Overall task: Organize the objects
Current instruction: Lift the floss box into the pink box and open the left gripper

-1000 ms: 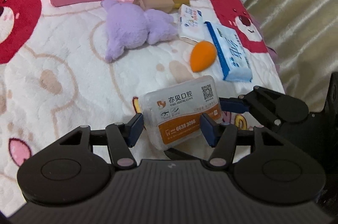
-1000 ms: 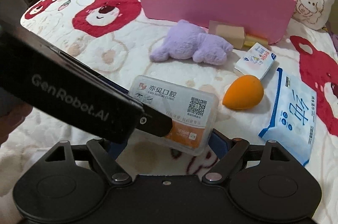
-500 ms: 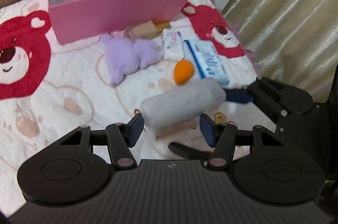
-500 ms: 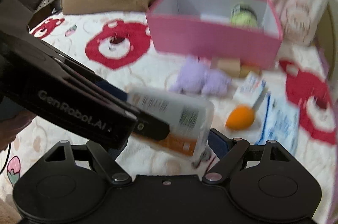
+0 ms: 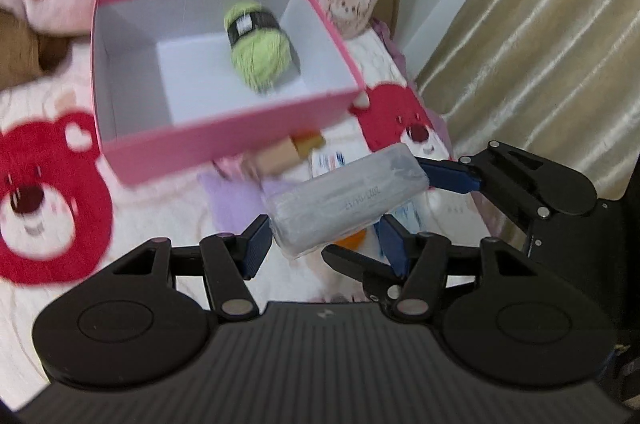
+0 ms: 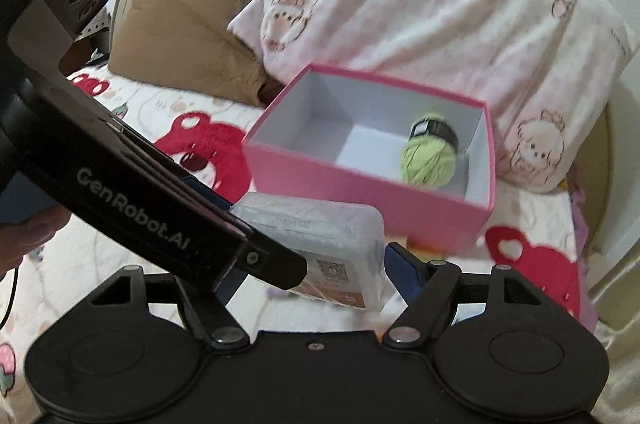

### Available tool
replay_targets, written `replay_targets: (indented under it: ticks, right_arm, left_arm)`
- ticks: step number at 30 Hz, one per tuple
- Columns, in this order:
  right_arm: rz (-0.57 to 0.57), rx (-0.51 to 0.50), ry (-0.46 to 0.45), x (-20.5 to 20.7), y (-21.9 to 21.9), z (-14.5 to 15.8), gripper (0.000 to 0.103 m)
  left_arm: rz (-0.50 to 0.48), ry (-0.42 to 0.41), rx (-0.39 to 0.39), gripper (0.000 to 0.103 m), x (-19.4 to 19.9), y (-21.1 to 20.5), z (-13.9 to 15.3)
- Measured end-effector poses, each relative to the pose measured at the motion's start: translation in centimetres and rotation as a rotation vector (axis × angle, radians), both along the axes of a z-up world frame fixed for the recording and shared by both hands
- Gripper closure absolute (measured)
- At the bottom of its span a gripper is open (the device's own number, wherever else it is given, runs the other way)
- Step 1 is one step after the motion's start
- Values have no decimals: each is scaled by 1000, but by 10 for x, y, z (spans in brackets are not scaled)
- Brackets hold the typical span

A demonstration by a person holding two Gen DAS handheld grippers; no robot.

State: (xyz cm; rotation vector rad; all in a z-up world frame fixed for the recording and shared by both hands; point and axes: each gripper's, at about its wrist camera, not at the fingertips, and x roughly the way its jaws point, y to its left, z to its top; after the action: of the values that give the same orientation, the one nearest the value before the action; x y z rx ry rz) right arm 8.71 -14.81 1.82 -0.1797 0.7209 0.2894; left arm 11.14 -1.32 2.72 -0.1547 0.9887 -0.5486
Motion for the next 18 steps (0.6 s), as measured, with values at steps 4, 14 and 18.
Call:
replay_targets:
  ticks: [4, 14, 18]
  right_arm:
    - [-4, 17, -3, 38, -10, 22, 25]
    - [-52, 99, 233, 171, -49, 7, 26]
    - [-101, 103, 351, 202, -58, -29, 29]
  left_arm:
    - [16, -7, 17, 45, 40, -1, 23]
    - [103, 143, -31, 47, 162, -4, -12]
    - [134, 223, -51, 45, 187, -8, -50]
